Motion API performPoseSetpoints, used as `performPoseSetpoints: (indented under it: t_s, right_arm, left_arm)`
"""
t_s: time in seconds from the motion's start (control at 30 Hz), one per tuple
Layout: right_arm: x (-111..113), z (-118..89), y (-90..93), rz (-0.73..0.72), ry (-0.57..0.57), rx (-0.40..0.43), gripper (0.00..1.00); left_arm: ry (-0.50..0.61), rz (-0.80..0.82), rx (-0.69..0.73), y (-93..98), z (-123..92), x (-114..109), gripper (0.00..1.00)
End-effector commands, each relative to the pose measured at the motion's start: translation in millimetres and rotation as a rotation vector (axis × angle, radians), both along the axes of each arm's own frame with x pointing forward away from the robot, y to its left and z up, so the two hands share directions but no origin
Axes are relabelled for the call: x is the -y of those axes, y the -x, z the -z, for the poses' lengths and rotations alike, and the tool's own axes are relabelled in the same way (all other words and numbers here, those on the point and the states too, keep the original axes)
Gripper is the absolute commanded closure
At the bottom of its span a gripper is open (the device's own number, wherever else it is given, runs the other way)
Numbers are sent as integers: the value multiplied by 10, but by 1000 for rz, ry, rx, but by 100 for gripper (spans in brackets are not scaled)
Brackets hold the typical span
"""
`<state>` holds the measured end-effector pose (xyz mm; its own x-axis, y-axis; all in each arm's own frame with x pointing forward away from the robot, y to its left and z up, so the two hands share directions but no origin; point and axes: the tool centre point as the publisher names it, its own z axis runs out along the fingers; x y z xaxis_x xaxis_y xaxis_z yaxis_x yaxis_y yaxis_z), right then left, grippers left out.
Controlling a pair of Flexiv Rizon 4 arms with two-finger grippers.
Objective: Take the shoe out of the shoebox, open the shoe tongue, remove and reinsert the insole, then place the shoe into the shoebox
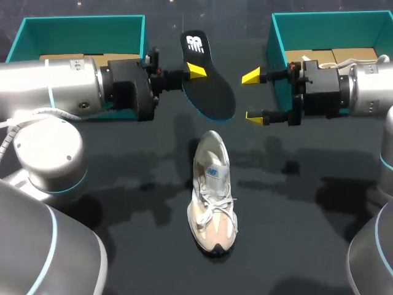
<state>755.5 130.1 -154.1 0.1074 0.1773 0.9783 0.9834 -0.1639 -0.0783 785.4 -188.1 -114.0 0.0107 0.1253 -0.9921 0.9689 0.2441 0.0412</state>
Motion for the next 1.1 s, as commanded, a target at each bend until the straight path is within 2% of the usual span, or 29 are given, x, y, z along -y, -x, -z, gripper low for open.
performPoseSetpoints:
  t_s: [0.03, 0.3, 0.6, 0.67, 0.7, 0.77, 0.83, 0.87, 1.0, 1.1]
  right_arm:
    - [-62, -67, -11, -22, 8, 31, 0]
    - [-186, -137, 1, -102, 10, 101, 0]
    - [-401, -107, -8, -206, 11, 118, 1]
    - [-435, -107, -4, -214, 11, 122, 8]
    - [-445, -108, 0, -215, 12, 124, 17]
    - [-452, -108, 15, -220, 9, 136, 29]
    - [-460, -112, 26, -221, 9, 136, 45]
    - [-468, -116, 31, -226, 11, 137, 47]
    - [-485, -121, 41, -236, 12, 140, 46]
    - [-504, -129, 51, -242, 10, 144, 50]
  left_arm:
    - [5, 7, 24, -32, 87, 10, 100]
    - [0, 15, 31, -96, 128, 73, 100]
    - [11, 32, 40, -111, 126, 127, 100]
    - [17, 27, 41, -116, 129, 136, 100]
    - [20, 26, 40, -118, 132, 139, 100]
    - [27, 26, 40, -119, 138, 145, 100]
    - [27, 27, 42, -117, 148, 157, 100]
    - [26, 27, 45, -116, 154, 165, 100]
    - [29, 26, 55, -107, 155, 182, 100]
    - [32, 24, 64, -103, 156, 199, 100]
